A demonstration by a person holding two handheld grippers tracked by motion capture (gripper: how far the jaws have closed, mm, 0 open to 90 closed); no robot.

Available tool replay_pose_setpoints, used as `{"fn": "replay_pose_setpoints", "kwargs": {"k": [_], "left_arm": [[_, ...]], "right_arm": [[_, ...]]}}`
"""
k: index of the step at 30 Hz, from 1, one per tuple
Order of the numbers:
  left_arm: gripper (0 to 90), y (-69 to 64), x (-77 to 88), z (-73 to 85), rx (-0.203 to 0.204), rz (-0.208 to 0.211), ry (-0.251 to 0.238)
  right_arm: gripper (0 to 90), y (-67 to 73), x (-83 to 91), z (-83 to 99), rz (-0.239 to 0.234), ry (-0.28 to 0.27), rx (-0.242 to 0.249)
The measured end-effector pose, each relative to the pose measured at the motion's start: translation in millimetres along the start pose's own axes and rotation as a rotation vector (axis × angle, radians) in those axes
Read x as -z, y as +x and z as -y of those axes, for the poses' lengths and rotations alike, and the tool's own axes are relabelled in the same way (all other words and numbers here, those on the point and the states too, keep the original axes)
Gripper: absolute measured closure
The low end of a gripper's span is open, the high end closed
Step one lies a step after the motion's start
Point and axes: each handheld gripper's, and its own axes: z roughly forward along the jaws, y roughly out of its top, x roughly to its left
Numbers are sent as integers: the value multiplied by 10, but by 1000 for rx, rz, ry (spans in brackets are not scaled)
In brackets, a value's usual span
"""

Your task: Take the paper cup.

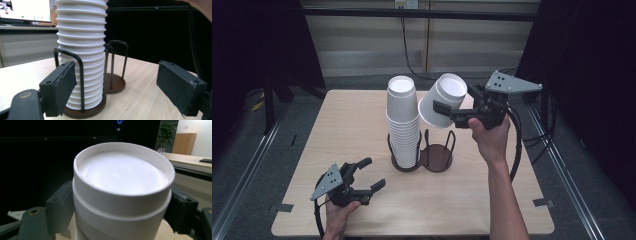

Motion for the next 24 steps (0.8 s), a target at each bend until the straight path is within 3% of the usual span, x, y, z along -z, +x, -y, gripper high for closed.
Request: {"fn": "replay_pose_setpoints", "kwargs": {"k": [2,3,4,7,8,14,18,24], "left_arm": [[161,1,-9,-13,-13,6,5],[161,-9,-15,-14,0,10,7],[161,0,-14,-22,-24,11,17],[161,-10,-26,-34,-30,21,18],[161,-23,-30,-32,-6,32,14],[161,-42,-50,-33,-1,43,30],[160,-55,-70,-73,-39,54,43],[160,-102,-116,-134,-47,81,44]], "right_arm": [[206,23,-1,54,-8,2,1],[206,33,-2,85,-11,8,0],[206,39,-5,117,-15,8,-2],[206,62,-11,219,-20,14,-6],[206,75,-6,249,-21,15,-7],[206,144,28,437,-24,20,-17],[206,165,35,575,-28,25,-31],[206,251,19,698,-42,29,-27]]}}
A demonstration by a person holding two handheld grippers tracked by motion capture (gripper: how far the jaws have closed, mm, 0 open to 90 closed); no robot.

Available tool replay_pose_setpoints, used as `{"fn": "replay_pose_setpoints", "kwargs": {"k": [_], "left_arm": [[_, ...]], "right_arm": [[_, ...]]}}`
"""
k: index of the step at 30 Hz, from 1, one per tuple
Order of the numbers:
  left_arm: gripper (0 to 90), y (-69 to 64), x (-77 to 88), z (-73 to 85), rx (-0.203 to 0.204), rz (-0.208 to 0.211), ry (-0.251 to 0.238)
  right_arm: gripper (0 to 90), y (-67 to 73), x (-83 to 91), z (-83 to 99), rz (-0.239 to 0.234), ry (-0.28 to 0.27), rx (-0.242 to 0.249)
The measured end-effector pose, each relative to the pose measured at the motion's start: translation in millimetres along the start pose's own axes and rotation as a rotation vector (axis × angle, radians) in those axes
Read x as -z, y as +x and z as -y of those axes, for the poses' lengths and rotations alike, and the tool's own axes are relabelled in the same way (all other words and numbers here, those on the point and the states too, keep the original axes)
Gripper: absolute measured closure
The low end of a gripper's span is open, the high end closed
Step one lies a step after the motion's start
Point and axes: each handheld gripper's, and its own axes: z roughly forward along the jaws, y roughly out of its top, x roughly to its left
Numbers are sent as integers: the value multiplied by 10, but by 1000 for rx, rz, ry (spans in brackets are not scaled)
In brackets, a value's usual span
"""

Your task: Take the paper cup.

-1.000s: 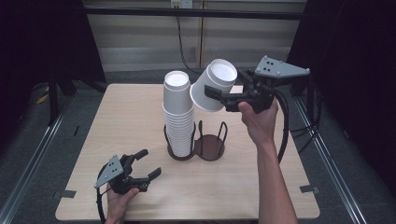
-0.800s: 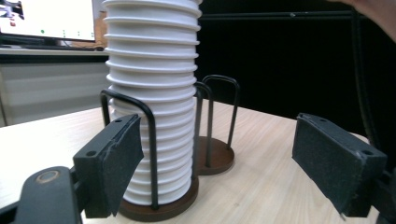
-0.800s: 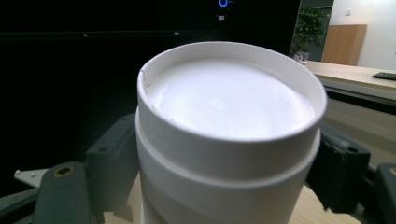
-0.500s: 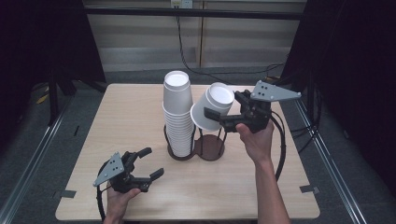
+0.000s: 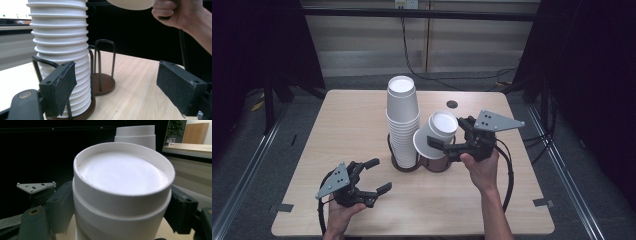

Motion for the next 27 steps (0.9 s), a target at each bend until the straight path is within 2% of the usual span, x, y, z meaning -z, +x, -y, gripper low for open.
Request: {"fn": "replay_pose_setpoints", "kwargs": {"k": [3,6,7,8,17,27], "left_arm": [[159,-5,-14,-1,11,20,-7],[159,-7,-21,-3,8,21,-1],[159,2,-20,-12,-10,17,3],[158,-12,-26,-15,5,25,3],[158,-64,-75,-104,-27,56,1],[157,-111,-149,-74,-20,89,5]], "right_arm": [[206,10,-12,60,-2,5,-6],[207,27,-32,127,-9,11,-15],[207,33,-37,141,-9,11,-14],[207,44,-44,161,-17,13,-16],[207,92,-96,330,-37,30,-34],[207,132,-157,584,-60,32,-77]]}}
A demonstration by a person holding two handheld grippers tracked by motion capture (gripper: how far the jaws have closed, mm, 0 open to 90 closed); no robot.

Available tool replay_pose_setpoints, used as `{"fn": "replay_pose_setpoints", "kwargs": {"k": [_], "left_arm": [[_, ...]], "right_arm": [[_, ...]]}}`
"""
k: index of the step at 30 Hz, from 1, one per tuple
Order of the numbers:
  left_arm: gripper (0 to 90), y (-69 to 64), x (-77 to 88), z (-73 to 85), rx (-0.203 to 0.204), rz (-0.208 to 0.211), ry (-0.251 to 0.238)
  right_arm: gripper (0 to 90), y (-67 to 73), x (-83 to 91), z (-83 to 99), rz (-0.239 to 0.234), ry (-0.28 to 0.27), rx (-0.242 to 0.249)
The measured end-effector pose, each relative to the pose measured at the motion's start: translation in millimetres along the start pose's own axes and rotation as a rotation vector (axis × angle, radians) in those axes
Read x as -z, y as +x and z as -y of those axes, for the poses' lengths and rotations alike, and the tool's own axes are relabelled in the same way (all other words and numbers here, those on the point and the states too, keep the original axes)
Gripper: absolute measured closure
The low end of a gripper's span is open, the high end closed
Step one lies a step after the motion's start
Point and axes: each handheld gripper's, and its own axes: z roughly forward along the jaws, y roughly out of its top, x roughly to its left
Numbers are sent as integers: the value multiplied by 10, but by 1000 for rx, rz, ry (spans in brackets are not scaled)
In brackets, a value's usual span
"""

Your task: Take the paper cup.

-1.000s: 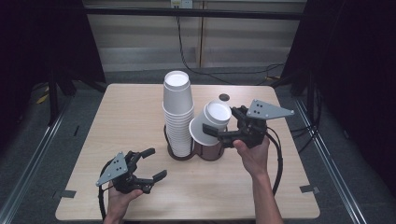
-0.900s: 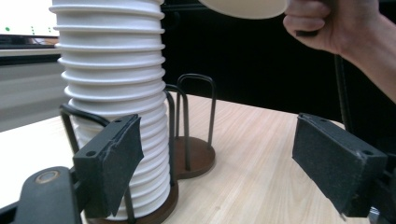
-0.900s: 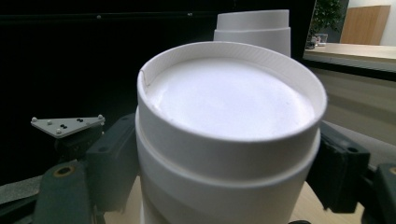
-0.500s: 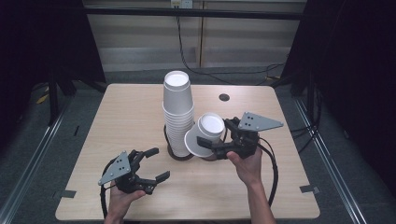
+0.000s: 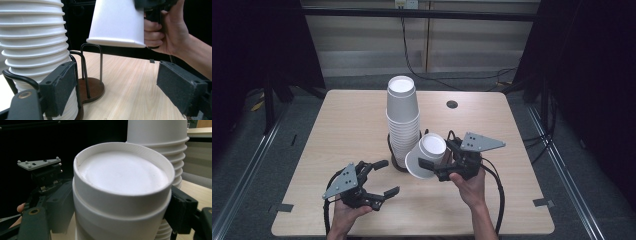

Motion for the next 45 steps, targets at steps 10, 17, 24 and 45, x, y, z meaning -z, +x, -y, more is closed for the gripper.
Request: {"fn": "replay_pose_setpoints", "kwargs": {"k": [10,17,24,45], "left_arm": [[157,-23,-62,20,-4,26,13],[156,-26,-88,51,1,40,9],[155,-19,-123,88,7,55,28],[83,10,-309,191,38,97,53]], "right_arm": [[210,42,-81,212,-12,9,-26],[212,99,-170,306,-50,7,-38],[213,105,-226,462,-67,20,-65],[216,176,-408,508,-135,32,-67]]}}
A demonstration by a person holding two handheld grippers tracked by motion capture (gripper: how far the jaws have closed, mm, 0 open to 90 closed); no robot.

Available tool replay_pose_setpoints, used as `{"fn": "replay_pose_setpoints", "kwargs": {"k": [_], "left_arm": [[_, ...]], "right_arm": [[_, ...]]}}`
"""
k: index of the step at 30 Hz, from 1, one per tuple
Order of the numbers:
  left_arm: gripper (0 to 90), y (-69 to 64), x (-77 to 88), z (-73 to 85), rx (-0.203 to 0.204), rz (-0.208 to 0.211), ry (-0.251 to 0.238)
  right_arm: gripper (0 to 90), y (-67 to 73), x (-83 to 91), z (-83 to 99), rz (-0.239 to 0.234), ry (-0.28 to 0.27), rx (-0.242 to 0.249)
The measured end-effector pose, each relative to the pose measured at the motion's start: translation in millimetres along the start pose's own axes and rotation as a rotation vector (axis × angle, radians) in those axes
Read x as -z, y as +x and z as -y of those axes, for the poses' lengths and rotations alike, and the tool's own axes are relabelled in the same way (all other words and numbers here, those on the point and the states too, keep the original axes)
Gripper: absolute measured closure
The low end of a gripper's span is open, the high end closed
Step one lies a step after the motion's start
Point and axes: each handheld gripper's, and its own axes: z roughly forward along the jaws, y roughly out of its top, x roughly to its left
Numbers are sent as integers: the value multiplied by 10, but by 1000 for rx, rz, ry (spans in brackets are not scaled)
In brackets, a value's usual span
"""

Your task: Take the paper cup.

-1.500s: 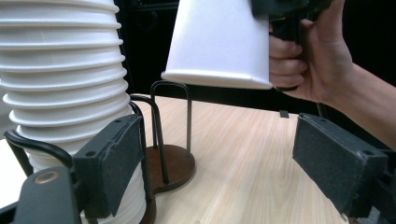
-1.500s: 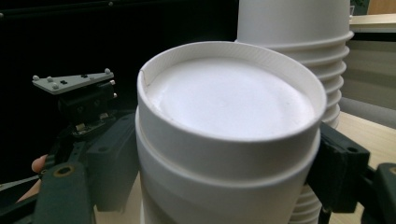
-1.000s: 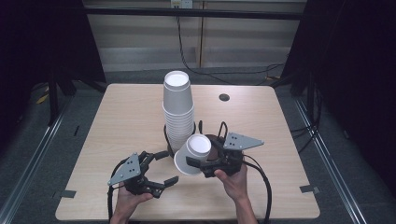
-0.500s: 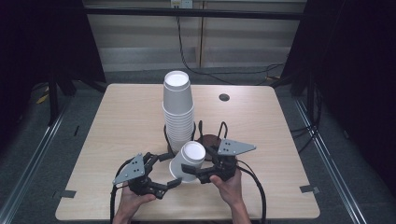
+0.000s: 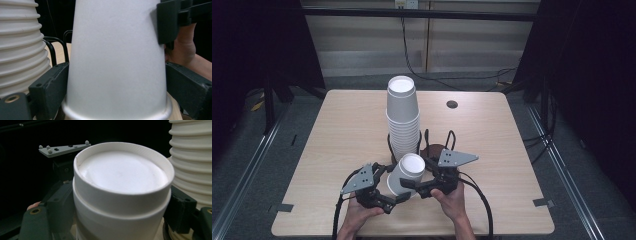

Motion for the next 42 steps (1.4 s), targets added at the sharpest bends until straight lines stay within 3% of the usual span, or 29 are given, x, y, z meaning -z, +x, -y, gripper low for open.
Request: {"fn": "replay_pose_setpoints", "kwargs": {"k": [16,26,32,35,42], "left_arm": [[148,36,-63,19,15,3,17],[167,75,-29,13,25,9,17],[168,87,-3,11,12,-4,41],[169,96,13,3,10,-16,31],[168,150,13,-65,-15,6,101]], "right_arm": [[197,-13,-51,39,-3,2,0],[125,-59,-37,27,8,-2,-35],[126,-62,8,13,19,-9,-26],[127,-63,52,25,24,-8,-30],[127,-83,193,36,47,30,-19]]}}
